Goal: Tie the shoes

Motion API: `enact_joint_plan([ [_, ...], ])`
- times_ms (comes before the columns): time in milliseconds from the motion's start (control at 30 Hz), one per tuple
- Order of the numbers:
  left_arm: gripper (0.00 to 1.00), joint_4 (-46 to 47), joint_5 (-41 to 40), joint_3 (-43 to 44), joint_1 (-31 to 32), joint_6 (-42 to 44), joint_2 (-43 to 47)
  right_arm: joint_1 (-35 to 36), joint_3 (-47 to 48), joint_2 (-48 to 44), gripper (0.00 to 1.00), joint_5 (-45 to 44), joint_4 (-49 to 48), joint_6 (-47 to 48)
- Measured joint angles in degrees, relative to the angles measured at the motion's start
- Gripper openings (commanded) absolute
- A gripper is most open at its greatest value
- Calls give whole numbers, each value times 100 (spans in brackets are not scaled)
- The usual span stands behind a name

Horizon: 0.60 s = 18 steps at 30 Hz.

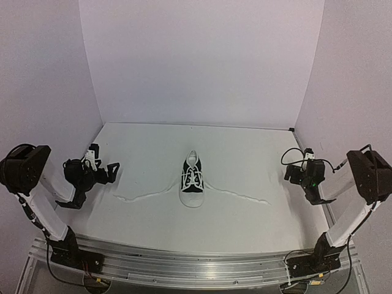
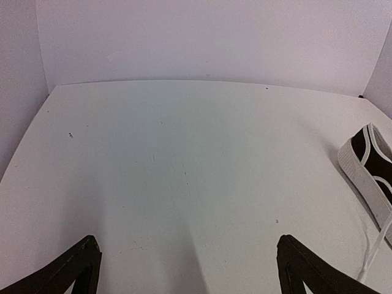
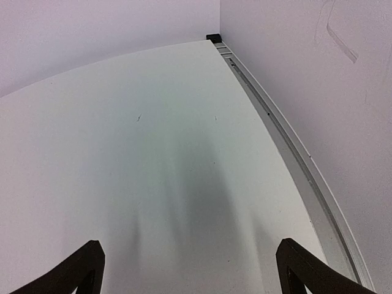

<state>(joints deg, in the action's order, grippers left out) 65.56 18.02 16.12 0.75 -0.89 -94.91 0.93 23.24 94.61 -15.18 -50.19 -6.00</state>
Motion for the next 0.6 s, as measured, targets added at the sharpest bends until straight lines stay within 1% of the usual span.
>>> enact_joint_plan([
  [133,100,0,0,0,0,0,0,0,0,0,98,-2,1,-2],
  [200,100,0,0,0,0,0,0,0,64,-51,98,9,185,2],
  [333,100,0,0,0,0,0,0,0,583,-465,97,136,1214,17],
  [433,100,-28,42,2,0,0,23,-2,1142,-877,90,495,1916,-27],
  [467,100,-132,69,11,0,12,83,-2,1321,-990,88,667,2133,-58],
  [533,100,-633,141,131,1,83,375,3,1763,-1169,85,1099,2705,-242],
  [600,100,-1190,199,368,21,203,775,54,2220,-1202,85,1456,3311,-448],
])
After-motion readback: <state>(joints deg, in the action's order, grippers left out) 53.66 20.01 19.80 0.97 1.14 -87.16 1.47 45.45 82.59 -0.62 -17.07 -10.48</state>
